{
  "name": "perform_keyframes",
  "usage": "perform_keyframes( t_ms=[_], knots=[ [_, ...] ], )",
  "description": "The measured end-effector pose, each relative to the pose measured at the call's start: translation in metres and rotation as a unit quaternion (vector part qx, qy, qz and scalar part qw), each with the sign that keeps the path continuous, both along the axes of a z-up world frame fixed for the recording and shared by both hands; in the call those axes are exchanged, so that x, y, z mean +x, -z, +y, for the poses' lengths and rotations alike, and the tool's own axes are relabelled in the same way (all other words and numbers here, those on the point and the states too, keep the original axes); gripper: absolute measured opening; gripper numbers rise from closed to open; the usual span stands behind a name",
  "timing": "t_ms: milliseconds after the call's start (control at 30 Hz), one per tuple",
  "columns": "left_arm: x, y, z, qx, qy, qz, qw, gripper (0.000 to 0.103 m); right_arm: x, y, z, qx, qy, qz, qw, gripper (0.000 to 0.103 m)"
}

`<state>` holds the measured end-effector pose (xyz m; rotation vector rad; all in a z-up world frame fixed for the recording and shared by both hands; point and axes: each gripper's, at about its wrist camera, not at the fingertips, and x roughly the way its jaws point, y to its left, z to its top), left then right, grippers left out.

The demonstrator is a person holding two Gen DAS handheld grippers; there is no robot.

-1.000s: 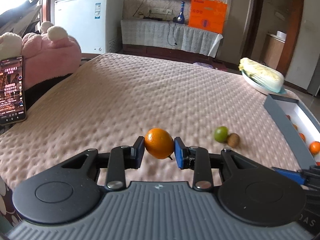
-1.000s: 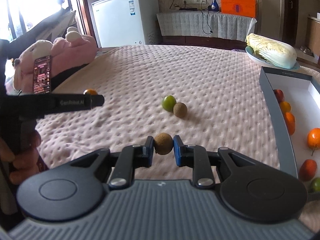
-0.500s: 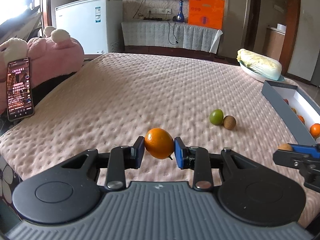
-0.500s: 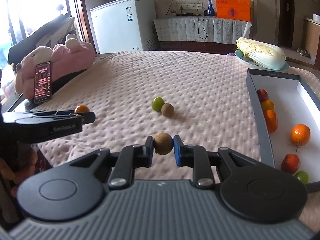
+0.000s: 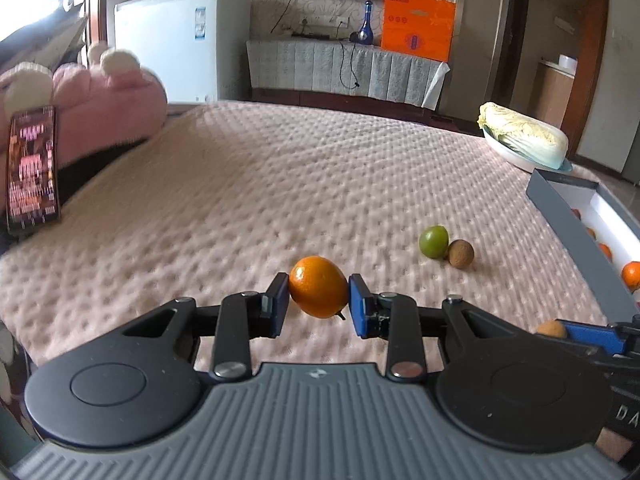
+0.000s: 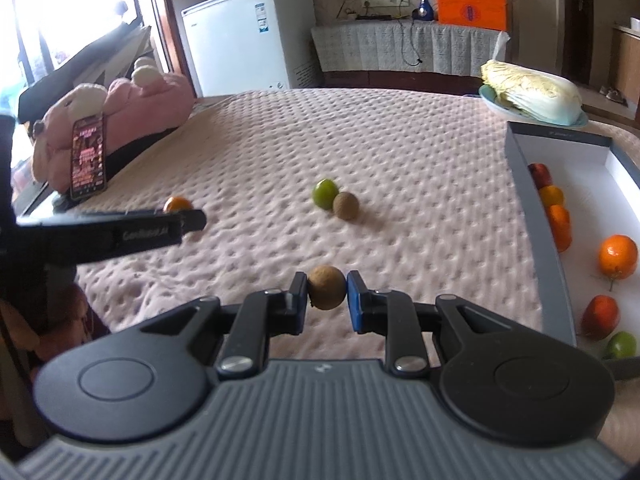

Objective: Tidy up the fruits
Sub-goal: 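Grasp a brown longan with the right tool while the left tool holds the small orange, then carry the longan over the box with the right tool while the left tool carries the orange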

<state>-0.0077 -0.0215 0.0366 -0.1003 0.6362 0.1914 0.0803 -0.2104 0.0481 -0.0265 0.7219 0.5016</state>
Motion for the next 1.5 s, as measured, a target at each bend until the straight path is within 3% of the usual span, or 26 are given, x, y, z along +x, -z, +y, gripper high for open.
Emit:
perform_keyframes(
  t_ms=[433,833,1033,1200,1367,1500],
  knots=[
    [0.003,-0.016,-0.002,-0.023,0.029,-0.024,0.999,0.037,0.005,0.012,0.014,-0.034,-0.007,0.012,0.999,0.024],
    [0.011,-0.016,0.006,-0.046,0.025,-0.007,0.9986,0.037,0.012,0.017,0.021,-0.037,-0.004,0.018,0.999,0.024],
    [0.018,-0.011,0.005,-0.04,0.019,0.002,0.999,0.037,0.012,0.014,0.023,-0.025,-0.008,0.015,1.0,0.024],
    [0.024,-0.005,0.006,-0.037,0.009,0.013,0.9992,0.037,0.008,-0.005,0.011,-0.002,-0.015,0.001,1.0,0.024],
    [0.029,0.0,0.004,-0.03,0.001,0.02,0.9994,0.037,0.014,-0.026,-0.007,-0.013,-0.029,-0.017,0.999,0.024],
    [0.032,0.002,-0.002,-0.025,0.0,0.021,0.9995,0.037,0.021,-0.019,-0.025,-0.015,-0.007,-0.016,1.0,0.024]
  ],
)
